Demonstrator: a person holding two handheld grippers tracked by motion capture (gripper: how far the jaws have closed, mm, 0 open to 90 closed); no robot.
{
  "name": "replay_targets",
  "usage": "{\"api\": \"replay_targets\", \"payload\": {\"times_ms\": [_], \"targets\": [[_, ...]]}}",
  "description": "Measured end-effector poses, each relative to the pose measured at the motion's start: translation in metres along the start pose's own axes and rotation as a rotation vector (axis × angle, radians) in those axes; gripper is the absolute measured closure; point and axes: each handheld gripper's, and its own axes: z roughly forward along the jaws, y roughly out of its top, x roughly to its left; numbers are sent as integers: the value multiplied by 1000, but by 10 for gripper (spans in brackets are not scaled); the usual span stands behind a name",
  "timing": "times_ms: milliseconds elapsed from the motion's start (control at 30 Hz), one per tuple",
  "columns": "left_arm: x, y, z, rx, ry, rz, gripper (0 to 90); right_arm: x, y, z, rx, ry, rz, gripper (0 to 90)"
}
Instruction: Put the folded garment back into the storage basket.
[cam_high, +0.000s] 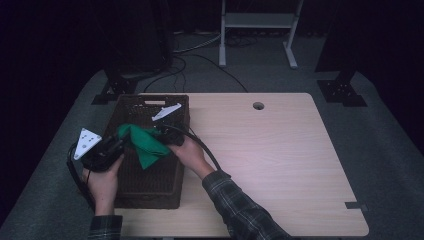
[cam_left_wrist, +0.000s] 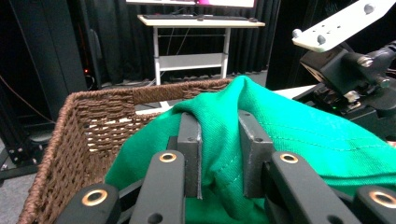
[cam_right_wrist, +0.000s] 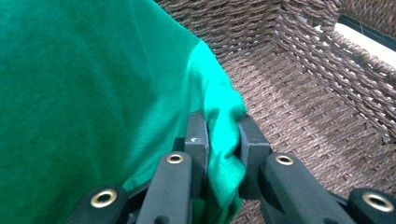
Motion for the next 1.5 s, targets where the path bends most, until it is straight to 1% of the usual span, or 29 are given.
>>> {"api": "replay_targets", "payload": {"times_ms": [100,200,300,367,433,533,567,633,667,700,767,867,900,1000,1033,1067,1100,1133,1167,1200,1233,1267,1300,1333,1433,1500], "targets": [[1,-1,0,-1,6,-7,735,0,0,0,-3,-6,3,781],[3,-1,-1,-8,20,-15,705,0,0,0,-7,-16,6,782],[4,-1,-2,-22,32,-30,655,1,0,0,-6,-21,10,782],[5,-1,-3,-23,47,-37,627,1,0,1,-3,-31,4,783],[4,-1,-2,-23,52,-34,591,3,0,2,4,-47,-4,783],[5,-1,-2,-23,69,-37,497,4,0,3,14,-54,-13,783],[5,-1,-2,-25,78,-45,451,4,0,3,15,-59,-15,782],[8,-2,0,-20,73,-65,357,4,1,3,18,-63,-14,782],[8,-2,1,-11,80,-69,307,5,1,3,20,-65,-15,782],[8,-1,2,-8,84,-64,253,5,1,3,21,-66,-17,782],[6,-1,3,-6,93,-54,176,5,1,4,23,-66,-20,781],[6,-2,5,2,100,-46,111,5,1,4,27,-75,-27,780],[6,-2,5,3,91,-43,95,5,1,4,29,-75,-26,780],[4,-2,6,10,92,-23,87,3,2,5,30,-76,-30,772],[3,-2,6,12,95,-19,87,3,2,5,30,-79,-26,748],[3,-2,6,12,96,-21,86,3,2,5,30,-93,-27,697],[3,-2,6,9,95,-23,86,1,2,6,31,-109,-22,621],[3,-2,5,7,96,-25,87,-1,2,6,26,-105,-9,539],[3,-2,5,6,101,-26,86,-3,2,5,22,-108,9,409],[4,-2,5,5,101,-26,86,-4,3,5,21,-128,19,335],[3,-2,5,4,102,-27,87,-6,3,5,19,-120,27,301],[3,-2,5,5,103,-26,86,-6,3,4,12,-109,32,203],[3,-2,5,8,105,-24,86,-6,3,3,10,-123,25,132],[3,-2,5,7,105,-23,86,-6,3,1,6,-129,20,104],[4,-2,5,6,107,-23,86,-11,3,-6,-13,-103,34,6],[4,-2,5,6,108,-22,86,-12,2,-14,-21,-104,25,3]]}}
